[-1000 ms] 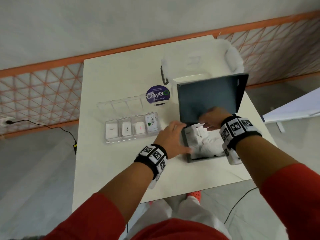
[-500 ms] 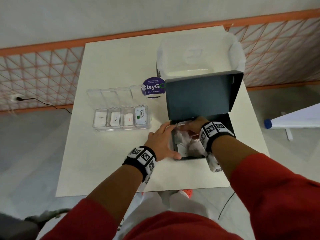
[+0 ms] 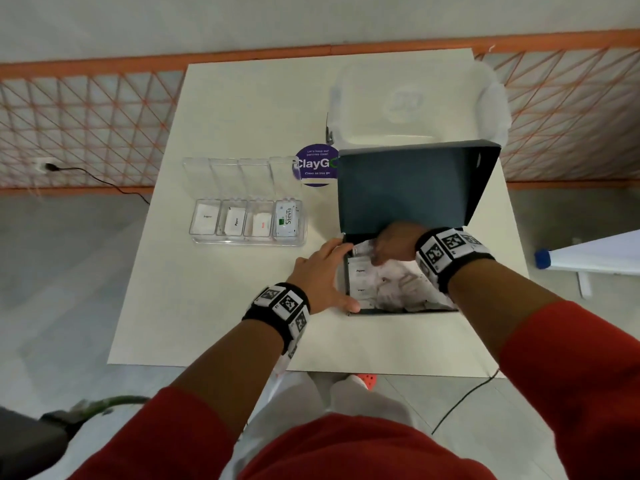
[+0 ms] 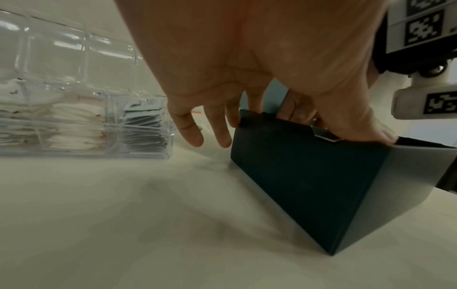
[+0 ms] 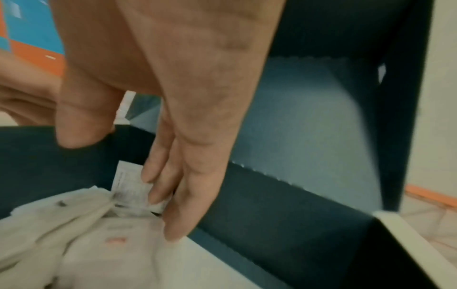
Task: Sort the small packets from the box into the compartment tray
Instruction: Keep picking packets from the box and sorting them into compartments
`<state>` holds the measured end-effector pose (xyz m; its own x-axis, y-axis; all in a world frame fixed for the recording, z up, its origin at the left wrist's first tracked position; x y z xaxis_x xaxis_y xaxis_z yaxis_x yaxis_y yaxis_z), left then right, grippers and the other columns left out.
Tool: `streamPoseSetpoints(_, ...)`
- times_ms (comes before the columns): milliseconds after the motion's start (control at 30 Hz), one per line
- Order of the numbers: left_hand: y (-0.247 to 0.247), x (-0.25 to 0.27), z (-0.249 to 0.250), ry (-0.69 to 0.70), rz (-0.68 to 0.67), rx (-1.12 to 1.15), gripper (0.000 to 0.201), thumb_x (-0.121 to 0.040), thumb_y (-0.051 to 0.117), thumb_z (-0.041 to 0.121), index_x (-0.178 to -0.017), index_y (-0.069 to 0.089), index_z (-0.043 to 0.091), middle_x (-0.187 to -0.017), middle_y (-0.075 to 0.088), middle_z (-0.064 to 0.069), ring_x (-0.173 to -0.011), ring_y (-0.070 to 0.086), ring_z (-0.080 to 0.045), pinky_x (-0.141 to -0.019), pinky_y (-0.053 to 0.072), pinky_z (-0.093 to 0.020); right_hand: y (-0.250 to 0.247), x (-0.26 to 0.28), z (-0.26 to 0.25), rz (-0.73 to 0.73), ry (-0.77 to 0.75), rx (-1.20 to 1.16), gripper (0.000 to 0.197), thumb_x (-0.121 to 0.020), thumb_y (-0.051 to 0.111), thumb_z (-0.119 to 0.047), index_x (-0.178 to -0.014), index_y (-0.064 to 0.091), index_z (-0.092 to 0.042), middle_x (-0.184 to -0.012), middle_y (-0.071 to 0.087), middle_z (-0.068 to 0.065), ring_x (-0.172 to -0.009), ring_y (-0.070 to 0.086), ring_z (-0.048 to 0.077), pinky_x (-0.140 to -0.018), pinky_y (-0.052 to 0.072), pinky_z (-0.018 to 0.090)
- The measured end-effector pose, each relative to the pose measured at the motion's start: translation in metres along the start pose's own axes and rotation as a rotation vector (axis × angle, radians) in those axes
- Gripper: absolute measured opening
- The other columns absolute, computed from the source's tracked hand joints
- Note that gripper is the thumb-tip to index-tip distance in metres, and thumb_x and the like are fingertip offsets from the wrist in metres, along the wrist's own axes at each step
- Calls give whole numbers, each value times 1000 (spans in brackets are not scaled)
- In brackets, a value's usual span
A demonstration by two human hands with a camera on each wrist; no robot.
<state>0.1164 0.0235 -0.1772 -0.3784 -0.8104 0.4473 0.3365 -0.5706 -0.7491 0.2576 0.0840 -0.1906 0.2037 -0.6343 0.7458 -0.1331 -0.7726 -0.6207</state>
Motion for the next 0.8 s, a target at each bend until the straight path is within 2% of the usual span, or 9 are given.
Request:
streamPoseSetpoints(100, -2, 0, 2, -5, 1, 0, 119, -56, 81, 61, -150, 14, 31, -159, 7, 9, -140, 27, -22, -113, 21, -50, 2, 7, -28, 31, -159, 5, 62, -82, 74, -37, -138, 54, -21, -137, 59, 2, -118, 57, 25, -96, 45, 34)
streamPoseSetpoints(167, -2, 0, 2, -11, 1, 0, 119, -57, 82, 60, -150, 13, 31, -159, 6, 9, -141, 27, -21, -113, 21, -50, 14, 8, -41, 19, -208, 45, 69, -80, 76, -37, -142, 49, -23, -136, 59, -1, -120, 58, 24, -94, 45, 33)
streamPoseSetpoints(267, -3, 1, 2, -23, 2, 3, 119, -57, 83, 58, -150, 14, 30, -159, 7, 9, -141, 27, -21, -112, 21, -50, 37, 4, -46, -58, -246, 189, 67, -75, 71, -48, -135, 58, -23, -126, 65, -4, -112, 62, 21, -99, 47, 35)
streamPoseSetpoints(333, -3, 1, 2, -27, 1, 3, 119, -57, 83, 57, -150, 14, 30, -159, 7, 9, -142, 25, -20, -112, 21, -50, 46, 5, -42, -146, -230, 223, 64, -69, 72, -50, -128, 64, -27, -117, 65, -14, -108, 61, 13, -98, 46, 32)
streamPoseSetpoints(367, -3, 1, 2, -26, 0, 5, 119, -58, 83, 57, -151, 14, 30, -159, 7, 9, -142, 25, -20, -112, 21, -50, 46, 4, -40, -176, -227, 186, 56, -73, 75, -41, -127, 65, -28, -118, 64, -16, -109, 59, 10, -98, 44, 29)
streamPoseSetpoints(500, -2, 1, 2, -23, -4, 32, 119, -57, 83, 57, -150, 15, 29, -159, 9, 9, -140, 28, -20, -112, 21, -52, 3, 1, -12, -14, -162, 107, 48, -77, 76, -8, -122, 69, -24, -121, 67, -7, -107, 63, 17, -92, 48, 27)
streamPoseSetpoints(633, -2, 1, 1, -27, -4, 58, 118, -56, 84, 58, -149, 15, 32, -158, 10, 12, -139, 30, -18, -112, 21, -51, 3, 0, 43, -46, 45, 327, 50, -75, 74, -10, -123, 67, -20, -123, 68, 2, -110, 65, 25, -94, 53, 34)
streamPoseSetpoints(700, -1, 1, 0, -28, -1, 68, 118, -56, 84, 58, -149, 16, 33, -158, 11, 12, -138, 32, -17, -112, 21, -51, 9, 1, 62, -25, 105, 431, 37, -78, 69, -19, -115, 69, -17, -112, 70, 4, -103, 67, 28, -91, 55, 37)
streamPoseSetpoints(800, -1, 1, -2, -33, 1, 100, 116, -56, 84, 56, -147, 16, 35, -157, 13, 14, -137, 32, -17, -112, 21, -52, 13, 8, 71, -17, 146, 527, 11, -74, 72, -26, -77, 68, -17, -70, 66, -4, -71, 67, 21, -74, 58, 32)
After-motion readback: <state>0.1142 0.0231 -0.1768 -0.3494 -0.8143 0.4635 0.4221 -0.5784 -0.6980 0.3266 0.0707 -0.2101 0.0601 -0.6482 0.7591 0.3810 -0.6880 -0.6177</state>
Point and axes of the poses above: each hand's wrist, its own x-axis away from the middle knuckle, its own y-axis out of the palm, z = x × y, the point moved 9 cm from there along -x, towards the middle knuckle
